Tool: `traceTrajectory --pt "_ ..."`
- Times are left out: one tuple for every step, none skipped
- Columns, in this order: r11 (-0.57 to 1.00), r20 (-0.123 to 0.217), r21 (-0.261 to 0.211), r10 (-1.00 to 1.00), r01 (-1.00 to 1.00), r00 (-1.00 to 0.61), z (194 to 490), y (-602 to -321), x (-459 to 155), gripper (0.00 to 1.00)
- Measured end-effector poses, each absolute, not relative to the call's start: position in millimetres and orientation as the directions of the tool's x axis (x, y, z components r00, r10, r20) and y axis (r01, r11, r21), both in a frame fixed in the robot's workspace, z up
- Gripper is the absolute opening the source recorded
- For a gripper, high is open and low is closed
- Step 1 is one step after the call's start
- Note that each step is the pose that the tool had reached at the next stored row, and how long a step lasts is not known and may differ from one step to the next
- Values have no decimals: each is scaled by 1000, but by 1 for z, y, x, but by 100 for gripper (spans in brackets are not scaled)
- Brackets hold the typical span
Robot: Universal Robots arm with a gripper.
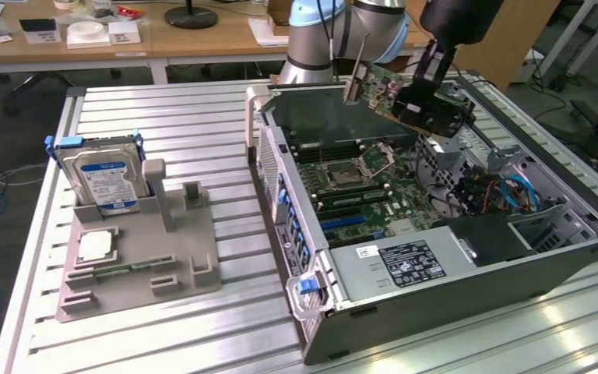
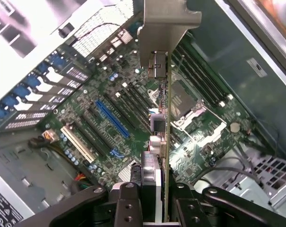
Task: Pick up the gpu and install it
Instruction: 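Insert the gpu into the slot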
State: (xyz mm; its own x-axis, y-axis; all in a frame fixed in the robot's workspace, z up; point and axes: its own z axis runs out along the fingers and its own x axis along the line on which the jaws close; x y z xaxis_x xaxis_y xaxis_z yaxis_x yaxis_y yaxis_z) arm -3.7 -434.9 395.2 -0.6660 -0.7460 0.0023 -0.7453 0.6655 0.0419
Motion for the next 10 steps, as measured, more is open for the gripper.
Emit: traceTrajectory --pt "653 2 42 -757 -756 -653 395 -435 -4 28" --pt "640 2 42 -768 -767 -640 395 -435 -4 28" --pt "626 2 42 -779 -778 -627 395 -435 -4 28" --pt "614 2 41 -789 -789 -614 395 -435 -4 28" --pt "600 1 40 -800 -799 -600 395 -435 -4 28" --pt "586 0 39 -810 -809 -587 394 -435 -4 28" --pt "573 -1 38 -819 -818 -574 394 -435 -4 28" --pt "566 -2 36 -824 -824 -566 393 -435 -4 28" --pt "562 -4 33 -827 -826 -563 393 -435 -4 28" --pt "559 -6 30 -829 -829 -559 392 -435 -4 28"
